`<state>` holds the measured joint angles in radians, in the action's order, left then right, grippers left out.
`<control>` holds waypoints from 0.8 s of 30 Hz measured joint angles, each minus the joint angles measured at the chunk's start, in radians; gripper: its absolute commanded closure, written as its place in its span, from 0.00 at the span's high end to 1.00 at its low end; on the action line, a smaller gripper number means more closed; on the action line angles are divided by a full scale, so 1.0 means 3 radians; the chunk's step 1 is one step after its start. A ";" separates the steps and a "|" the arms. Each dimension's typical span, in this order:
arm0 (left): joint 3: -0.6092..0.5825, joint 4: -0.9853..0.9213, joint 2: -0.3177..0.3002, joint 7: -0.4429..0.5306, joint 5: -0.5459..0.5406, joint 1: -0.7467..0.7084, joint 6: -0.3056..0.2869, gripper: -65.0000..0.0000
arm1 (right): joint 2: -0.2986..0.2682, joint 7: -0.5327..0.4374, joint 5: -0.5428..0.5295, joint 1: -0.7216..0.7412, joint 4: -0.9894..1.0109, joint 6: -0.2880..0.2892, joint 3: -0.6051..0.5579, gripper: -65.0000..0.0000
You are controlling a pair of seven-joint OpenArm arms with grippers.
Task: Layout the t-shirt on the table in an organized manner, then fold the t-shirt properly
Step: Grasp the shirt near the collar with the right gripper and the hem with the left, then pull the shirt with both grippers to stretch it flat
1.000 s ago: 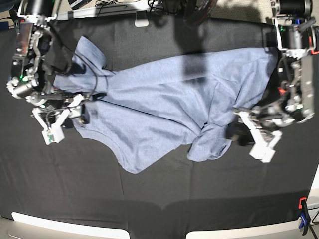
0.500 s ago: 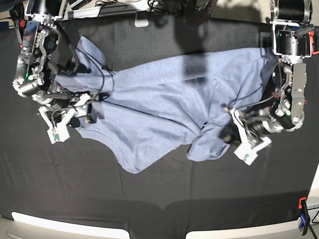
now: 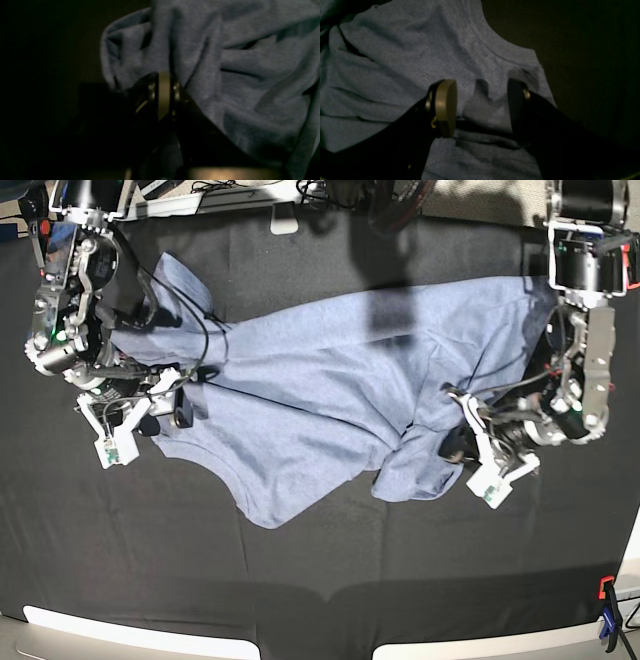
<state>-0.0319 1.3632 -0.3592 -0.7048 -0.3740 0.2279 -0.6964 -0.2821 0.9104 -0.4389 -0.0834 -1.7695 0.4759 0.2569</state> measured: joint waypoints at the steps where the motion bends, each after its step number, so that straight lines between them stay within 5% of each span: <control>1: 0.0000 0.0000 -0.0006 0.0003 0.0001 0.0019 0.0003 0.32 | -0.0001 0.0000 0.0001 0.0000 0.0000 0.0000 0.0000 0.48; 3: 0.0000 0.0000 -0.0005 0.0186 0.0067 0.0053 0.0010 0.41 | -0.0001 0.0000 0.0003 0.0000 0.0000 0.0000 0.0000 0.48; 5: 0.0000 -0.0001 0.0010 0.0464 0.0191 0.0056 0.0046 0.41 | 0.0000 0.0000 0.0000 0.0000 0.0000 0.0000 0.0000 0.48; 11: -0.0001 -0.0493 0.0080 0.0607 0.0305 0.0043 0.0024 0.40 | 0.0000 0.0038 -0.0003 -0.0001 0.0000 0.0000 0.0000 0.48; 13: 0.0000 -0.0533 0.0070 0.0604 0.0300 0.0037 0.0023 0.25 | 0.0000 0.0038 0.0003 0.0000 0.0000 0.0000 0.0000 0.48; 15: 0.0000 -0.0524 0.0060 0.0581 0.0290 0.0053 0.0017 0.00 | 0.0000 0.0025 0.0001 -0.0001 0.0000 -0.0001 0.0000 0.48; 20: -0.0008 -0.0395 -0.0150 0.0575 0.0357 0.0155 0.0001 0.00 | 0.0000 0.0027 0.0004 -0.0001 0.0000 0.0000 0.0000 0.48; 24: -0.0004 -0.0345 -0.0398 0.0605 0.0889 0.0437 0.0589 0.00 | 0.0000 0.0025 0.0003 0.0000 0.0000 0.0000 0.0000 0.48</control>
<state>-0.0330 1.2598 -0.4786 -0.5232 -0.1074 0.3592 -0.5198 -0.2821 0.9180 -0.4381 -0.0834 -1.7695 0.4759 0.2569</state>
